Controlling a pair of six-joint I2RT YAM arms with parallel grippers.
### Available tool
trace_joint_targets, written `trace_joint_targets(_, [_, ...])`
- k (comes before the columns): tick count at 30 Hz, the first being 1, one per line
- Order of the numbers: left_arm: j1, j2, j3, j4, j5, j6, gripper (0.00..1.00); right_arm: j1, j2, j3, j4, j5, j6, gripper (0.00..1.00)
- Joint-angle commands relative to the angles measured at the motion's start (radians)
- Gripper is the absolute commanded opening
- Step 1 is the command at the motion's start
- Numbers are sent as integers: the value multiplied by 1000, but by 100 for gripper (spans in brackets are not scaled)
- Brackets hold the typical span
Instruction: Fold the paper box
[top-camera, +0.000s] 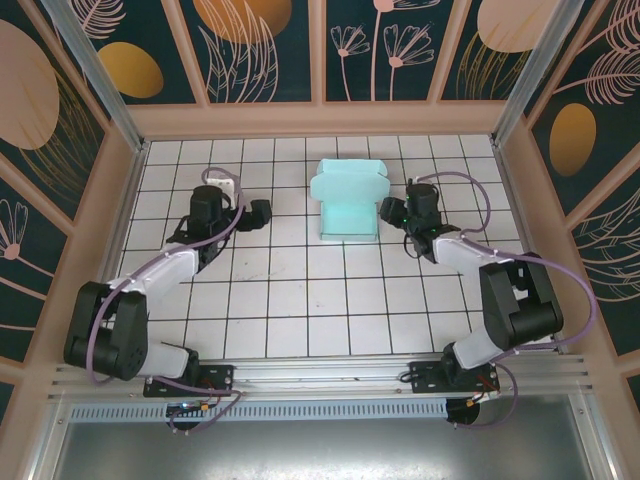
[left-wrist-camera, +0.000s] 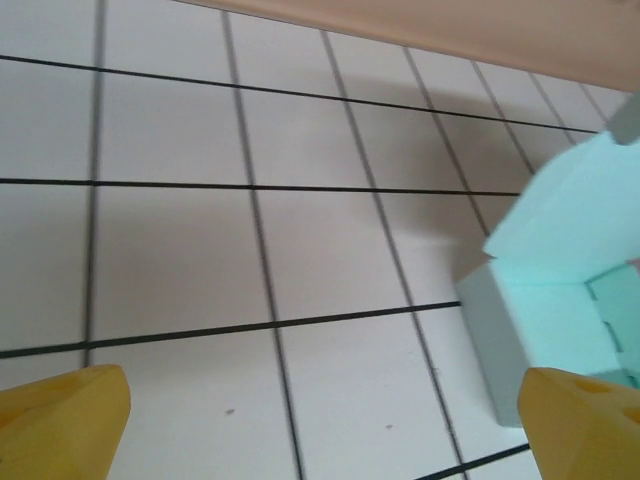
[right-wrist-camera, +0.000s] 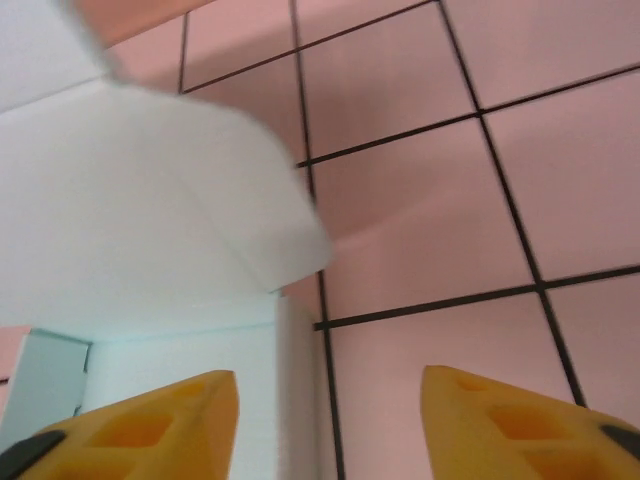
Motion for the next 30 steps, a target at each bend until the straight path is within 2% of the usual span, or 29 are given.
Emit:
trace_joint_targets(1, [-41, 57, 112, 24, 132, 40, 99, -27, -64, -12, 81, -160, -47, 61])
trace_joint_targets(6, [-101, 246, 373, -202, 175, 193, 98, -66, -98, -4, 82, -244, -85, 62])
trace_joint_targets(10, [-119, 404, 589, -386, 224, 305, 92, -75, -109, -15, 74, -271, -97, 61])
trace_joint_targets(14, [-122, 509, 784, -529, 205, 387, 79, -76, -116, -34, 67, -279, -105, 61])
trace_joint_targets(20, [-131, 701, 1114, -810, 234, 541, 68, -78, -122, -56, 74, -284, -111, 61])
trace_joint_targets(25, [-144, 814, 1295, -965, 239, 619, 60, -79, -116, -57, 71, -278, -119, 61])
trace_joint_targets(30, [-145, 851, 1351, -1018, 286, 654, 55, -80, -104, -54, 71, -277, -120, 61])
